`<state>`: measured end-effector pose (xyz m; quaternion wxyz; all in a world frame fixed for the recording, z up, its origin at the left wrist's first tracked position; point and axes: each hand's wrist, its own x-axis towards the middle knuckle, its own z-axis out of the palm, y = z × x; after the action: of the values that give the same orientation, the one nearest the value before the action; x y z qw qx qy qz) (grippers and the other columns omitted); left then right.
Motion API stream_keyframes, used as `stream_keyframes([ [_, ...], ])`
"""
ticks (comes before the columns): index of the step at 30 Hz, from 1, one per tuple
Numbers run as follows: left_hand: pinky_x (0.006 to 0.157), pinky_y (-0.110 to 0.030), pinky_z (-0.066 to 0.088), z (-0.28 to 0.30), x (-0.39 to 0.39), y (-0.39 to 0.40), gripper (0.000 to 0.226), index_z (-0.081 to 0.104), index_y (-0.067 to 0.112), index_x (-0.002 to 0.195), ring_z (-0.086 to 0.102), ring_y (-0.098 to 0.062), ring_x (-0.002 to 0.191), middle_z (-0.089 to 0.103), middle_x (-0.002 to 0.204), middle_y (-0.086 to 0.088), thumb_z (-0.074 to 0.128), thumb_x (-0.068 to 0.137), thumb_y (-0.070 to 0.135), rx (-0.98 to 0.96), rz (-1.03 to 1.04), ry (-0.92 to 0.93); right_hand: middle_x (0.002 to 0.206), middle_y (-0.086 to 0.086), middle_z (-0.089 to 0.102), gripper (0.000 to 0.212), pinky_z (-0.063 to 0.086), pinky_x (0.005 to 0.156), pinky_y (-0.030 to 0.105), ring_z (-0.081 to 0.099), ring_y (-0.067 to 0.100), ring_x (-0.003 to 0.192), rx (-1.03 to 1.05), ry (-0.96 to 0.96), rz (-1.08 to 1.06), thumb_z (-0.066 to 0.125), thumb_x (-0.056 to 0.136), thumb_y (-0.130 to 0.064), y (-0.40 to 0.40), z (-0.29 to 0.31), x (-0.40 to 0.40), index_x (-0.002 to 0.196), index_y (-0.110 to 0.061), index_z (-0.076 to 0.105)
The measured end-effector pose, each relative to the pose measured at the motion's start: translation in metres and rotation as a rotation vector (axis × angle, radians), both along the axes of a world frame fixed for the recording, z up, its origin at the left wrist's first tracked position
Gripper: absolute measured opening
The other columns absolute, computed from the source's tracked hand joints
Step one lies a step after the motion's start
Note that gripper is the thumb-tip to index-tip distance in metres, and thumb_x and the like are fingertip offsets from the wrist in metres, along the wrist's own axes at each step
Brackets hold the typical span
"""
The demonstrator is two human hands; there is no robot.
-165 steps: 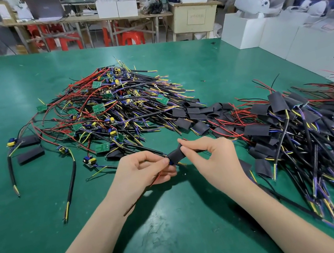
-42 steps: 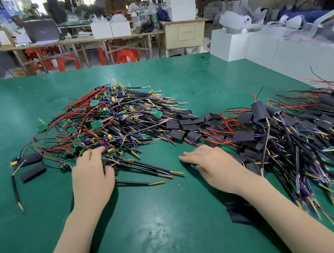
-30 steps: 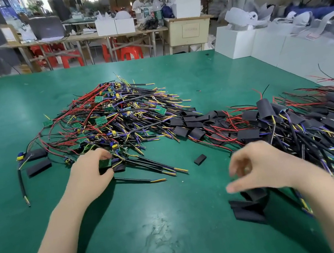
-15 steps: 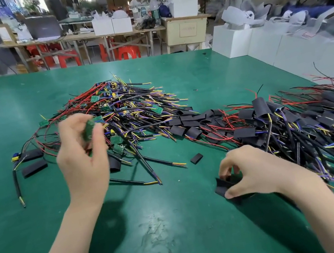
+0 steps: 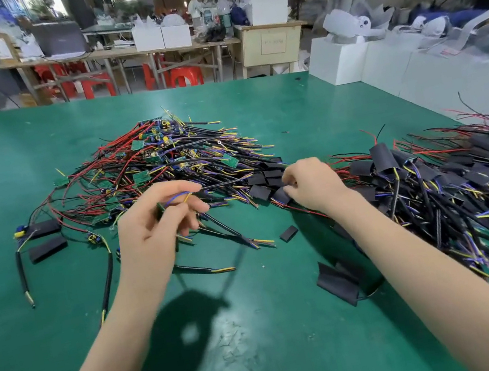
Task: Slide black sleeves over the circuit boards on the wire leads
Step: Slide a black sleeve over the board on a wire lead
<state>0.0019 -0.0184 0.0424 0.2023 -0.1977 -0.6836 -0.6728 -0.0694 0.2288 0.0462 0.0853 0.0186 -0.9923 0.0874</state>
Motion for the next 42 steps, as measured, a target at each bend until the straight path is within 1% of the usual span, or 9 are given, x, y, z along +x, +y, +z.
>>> stream_keyframes([
  [4, 0.047, -0.017, 0.031, -0.001, -0.004, -0.006, 0.013, 0.071, 0.021, 0.091, 0.042, -0.013, 0.05, 0.068, 0.074, -0.002, 0.06, 0.087, 0.026, 0.176, -0.159, -0.067, 0.083, 0.013, 0.051, 0.03, 0.045, 0.068, 0.031, 0.061, 0.034, 0.089, 0.034, -0.08, -0.082, 0.07, 0.08, -0.034, -0.01, -0.007, -0.008, 0.082, -0.006, 0.059],
  [11, 0.045, -0.014, 0.035, -0.011, -0.012, -0.012, 0.024, 0.072, 0.022, 0.102, 0.041, -0.011, 0.042, 0.074, 0.084, -0.005, 0.053, 0.097, 0.009, 0.015, -0.04, -0.184, 0.078, 0.012, 0.048, 0.025, 0.04, 0.062, 0.028, 0.052, 0.033, 0.075, 0.052, -0.062, -0.125, 0.067, 0.081, -0.027, -0.015, -0.009, -0.008, 0.074, -0.01, 0.051],
  [15, 0.05, -0.018, 0.039, -0.02, -0.015, -0.015, 0.017, 0.073, 0.02, 0.086, 0.047, -0.004, 0.041, 0.074, 0.072, 0.002, 0.065, 0.089, 0.006, -0.368, 0.179, -0.219, 0.095, 0.015, 0.062, 0.028, 0.042, 0.067, 0.03, 0.06, 0.031, 0.095, 0.199, -0.067, -0.03, 0.065, 0.087, -0.035, -0.016, -0.01, -0.003, 0.081, -0.01, 0.055],
  [18, 0.057, -0.007, 0.037, -0.023, -0.013, -0.014, 0.012, 0.075, 0.016, 0.077, 0.054, 0.008, 0.051, 0.071, 0.068, 0.009, 0.071, 0.082, 0.007, -0.572, 0.306, -0.185, 0.097, 0.017, 0.06, 0.028, 0.042, 0.069, 0.031, 0.061, 0.033, 0.093, 0.202, -0.13, 0.007, 0.069, 0.084, -0.028, -0.016, -0.003, -0.001, 0.08, -0.007, 0.052],
  [21, 0.06, -0.006, 0.037, -0.026, -0.014, -0.016, 0.015, 0.074, 0.018, 0.069, 0.057, 0.006, 0.058, 0.07, 0.063, 0.009, 0.073, 0.081, 0.009, -0.667, 0.333, -0.203, 0.078, 0.014, 0.049, 0.037, 0.038, 0.065, 0.029, 0.053, 0.032, 0.077, 0.167, -0.153, 0.001, 0.067, 0.081, -0.016, -0.017, 0.0, 0.001, 0.061, -0.005, 0.037],
  [24, 0.061, -0.021, 0.046, -0.028, -0.016, -0.02, 0.023, 0.071, 0.021, 0.064, 0.053, 0.003, 0.048, 0.069, 0.06, 0.009, 0.069, 0.085, 0.014, -0.713, 0.299, -0.256, 0.058, 0.005, 0.035, 0.043, 0.037, 0.062, 0.028, 0.045, 0.028, 0.068, 0.174, -0.154, 0.002, 0.067, 0.077, -0.014, -0.018, 0.002, 0.003, 0.054, -0.01, 0.031],
  [27, 0.058, -0.023, 0.045, -0.028, -0.017, -0.02, 0.026, 0.068, 0.021, 0.062, 0.05, -0.002, 0.043, 0.068, 0.058, 0.008, 0.067, 0.087, 0.014, -0.648, 0.247, -0.292, 0.059, 0.004, 0.033, 0.043, 0.036, 0.062, 0.028, 0.044, 0.03, 0.069, 0.208, -0.145, 0.058, 0.068, 0.078, -0.019, -0.014, 0.005, 0.003, 0.055, -0.01, 0.033],
  [32, 0.057, -0.024, 0.047, -0.03, -0.02, -0.019, 0.019, 0.071, 0.022, 0.07, 0.049, -0.001, 0.043, 0.068, 0.059, 0.009, 0.067, 0.087, 0.012, -0.525, 0.224, -0.312, 0.088, 0.007, 0.068, 0.013, 0.051, 0.075, 0.031, 0.062, 0.03, 0.087, 0.067, -0.047, 0.079, 0.073, 0.076, -0.027, -0.009, 0.004, 0.004, 0.084, -0.017, 0.072],
  [42, 0.047, -0.01, 0.04, -0.032, -0.025, -0.024, 0.014, 0.072, 0.02, 0.077, 0.05, -0.006, 0.042, 0.071, 0.063, 0.004, 0.067, 0.089, 0.013, -0.294, 0.246, -0.35, 0.085, 0.0, 0.07, 0.009, 0.049, 0.072, 0.029, 0.063, 0.019, 0.073, -0.262, 0.231, 0.206, 0.076, 0.077, -0.02, 0.005, -0.009, 0.031, 0.085, -0.02, 0.079],
])
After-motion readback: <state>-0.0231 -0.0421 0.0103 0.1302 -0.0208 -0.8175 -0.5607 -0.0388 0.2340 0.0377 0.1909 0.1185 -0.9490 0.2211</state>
